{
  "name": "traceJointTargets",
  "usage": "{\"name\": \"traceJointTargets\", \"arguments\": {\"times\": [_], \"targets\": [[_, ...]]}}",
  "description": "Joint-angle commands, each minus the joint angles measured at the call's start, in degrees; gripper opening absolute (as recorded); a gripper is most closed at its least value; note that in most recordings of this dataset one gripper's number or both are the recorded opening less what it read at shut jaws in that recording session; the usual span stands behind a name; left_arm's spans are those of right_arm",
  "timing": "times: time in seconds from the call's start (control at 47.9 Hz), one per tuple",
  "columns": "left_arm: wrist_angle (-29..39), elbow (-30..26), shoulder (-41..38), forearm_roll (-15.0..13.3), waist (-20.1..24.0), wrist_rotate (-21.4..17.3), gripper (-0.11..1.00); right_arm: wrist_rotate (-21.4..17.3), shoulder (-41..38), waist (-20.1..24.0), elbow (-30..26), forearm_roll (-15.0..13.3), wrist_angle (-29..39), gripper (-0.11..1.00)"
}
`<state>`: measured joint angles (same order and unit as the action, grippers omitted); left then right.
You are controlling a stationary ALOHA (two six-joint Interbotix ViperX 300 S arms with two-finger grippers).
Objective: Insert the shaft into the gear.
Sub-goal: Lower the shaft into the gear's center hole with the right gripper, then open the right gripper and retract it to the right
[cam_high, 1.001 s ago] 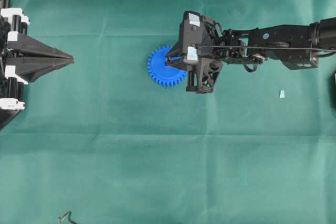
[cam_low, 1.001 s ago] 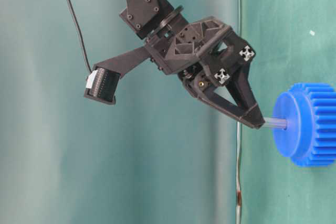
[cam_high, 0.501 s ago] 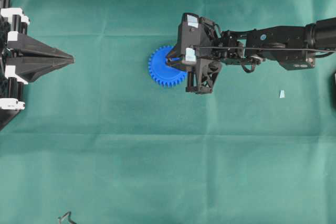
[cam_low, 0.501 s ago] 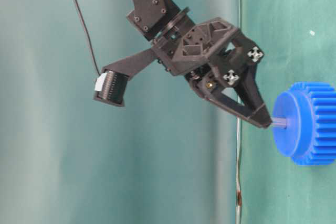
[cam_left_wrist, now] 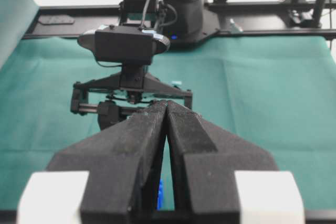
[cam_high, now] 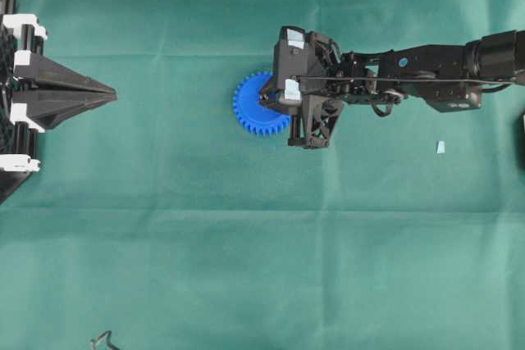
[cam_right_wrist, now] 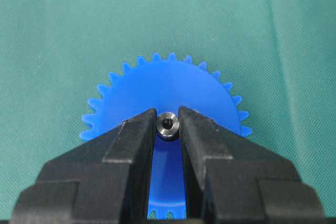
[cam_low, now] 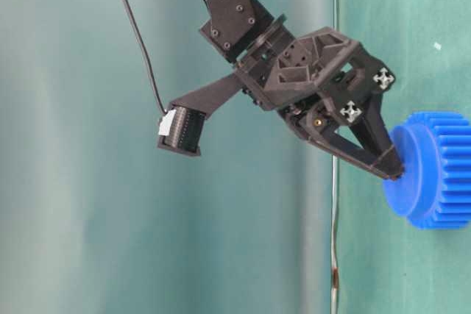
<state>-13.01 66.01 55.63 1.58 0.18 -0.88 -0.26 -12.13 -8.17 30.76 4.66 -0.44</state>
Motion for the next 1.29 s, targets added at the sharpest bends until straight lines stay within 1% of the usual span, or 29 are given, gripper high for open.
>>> {"name": "traceJointTargets", "arguments": {"times": [0.0,0.396,0.501,0.563,0.689,0.772,0.835,0.876,0.981,1.273], "targets": [[-0.09,-1.58,-0.18,0.18,0.18,-0.09,0.0,0.0,0.62,0.18,-1.41,0.09,-0.26,0.16],[0.09,-1.58,-0.18,0.18,0.18,-0.09,0.0,-0.09,0.53,0.09,-1.32,0.09,0.44,0.17],[0.18,-1.58,-0.09,0.18,0.18,-0.09,0.0,0.0,0.53,0.09,-1.41,0.09,0.79,0.18],[0.35,-1.58,0.0,0.18,0.18,-0.09,0.0,0.0,0.53,0.18,-1.41,0.0,0.79,0.29],[1.23,-1.58,0.0,0.18,0.18,-0.09,0.0,0.0,0.88,0.09,-1.41,0.09,0.62,0.67],[1.41,-1.58,0.18,0.18,0.18,0.0,0.0,-0.09,1.85,0.09,-1.58,0.09,0.79,0.87],[1.41,-1.58,0.53,0.18,0.18,0.0,0.0,0.0,2.72,0.18,-1.58,0.0,0.97,0.97],[1.41,-1.58,0.79,0.18,0.18,0.0,0.0,0.09,3.43,0.18,-1.58,0.0,1.14,0.99],[1.49,-1.67,1.76,0.18,0.18,0.0,0.0,0.26,6.06,0.18,-1.67,-0.09,2.64,0.98],[5.45,-1.93,3.6,0.18,0.18,0.09,0.0,0.26,14.59,0.18,-1.67,-0.09,8.17,0.98]]}}
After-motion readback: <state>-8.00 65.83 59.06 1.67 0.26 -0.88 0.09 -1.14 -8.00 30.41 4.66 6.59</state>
